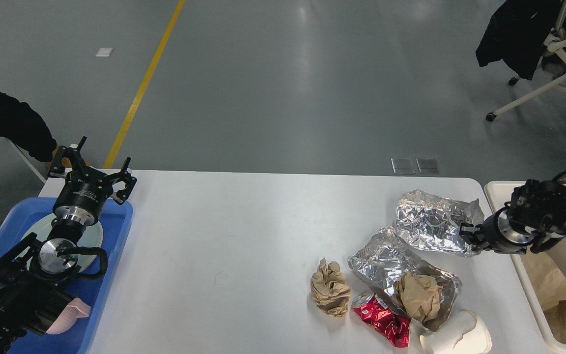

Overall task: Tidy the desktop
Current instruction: 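Lift the silver foil wrapper and drop it into the bin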

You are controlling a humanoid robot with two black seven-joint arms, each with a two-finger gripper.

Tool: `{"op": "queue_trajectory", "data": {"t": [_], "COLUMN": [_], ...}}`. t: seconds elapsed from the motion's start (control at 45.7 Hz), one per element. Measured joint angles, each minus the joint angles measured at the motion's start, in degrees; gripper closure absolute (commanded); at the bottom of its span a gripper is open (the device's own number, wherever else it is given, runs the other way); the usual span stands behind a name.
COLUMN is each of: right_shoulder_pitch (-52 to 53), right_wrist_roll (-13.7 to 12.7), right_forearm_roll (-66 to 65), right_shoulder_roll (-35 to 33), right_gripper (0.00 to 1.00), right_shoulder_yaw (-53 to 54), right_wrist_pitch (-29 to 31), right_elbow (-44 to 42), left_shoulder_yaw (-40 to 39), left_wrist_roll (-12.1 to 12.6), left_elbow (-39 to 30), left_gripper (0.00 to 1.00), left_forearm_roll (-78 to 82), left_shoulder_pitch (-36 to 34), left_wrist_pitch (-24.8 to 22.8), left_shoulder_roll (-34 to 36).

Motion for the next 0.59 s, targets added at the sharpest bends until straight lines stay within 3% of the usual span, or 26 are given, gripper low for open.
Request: {"op": "queue_trajectory", "data": {"t": [0.328, 0.591], "right_shoulder_pitch": [15.5, 34.3], "right_wrist_roll": [-0.1, -0.1], "right_forearm_roll": [0.1, -0.3], "right_shoulder_roll": [-6.1, -11.8], "right_gripper": [1.00, 1.00], "right_shoulder_yaw": [-0.7, -6.8], "right_wrist_pitch": [12.1, 27.8], "right_elbow": [0.5, 5.7], "left_shoulder_yaw": [0.0, 0.0], "left_wrist_roll": [0.0, 0.0], "left_elbow": [0.0, 0.0], "left_gripper": [0.04, 0.04], "left_forearm_roll": [0.0, 0.0], "left_shoulder_pitch": [0.0, 0.0], "left_wrist_pitch": [0.0, 0.0], "left_shoulder_roll": [0.0, 0.0]}}
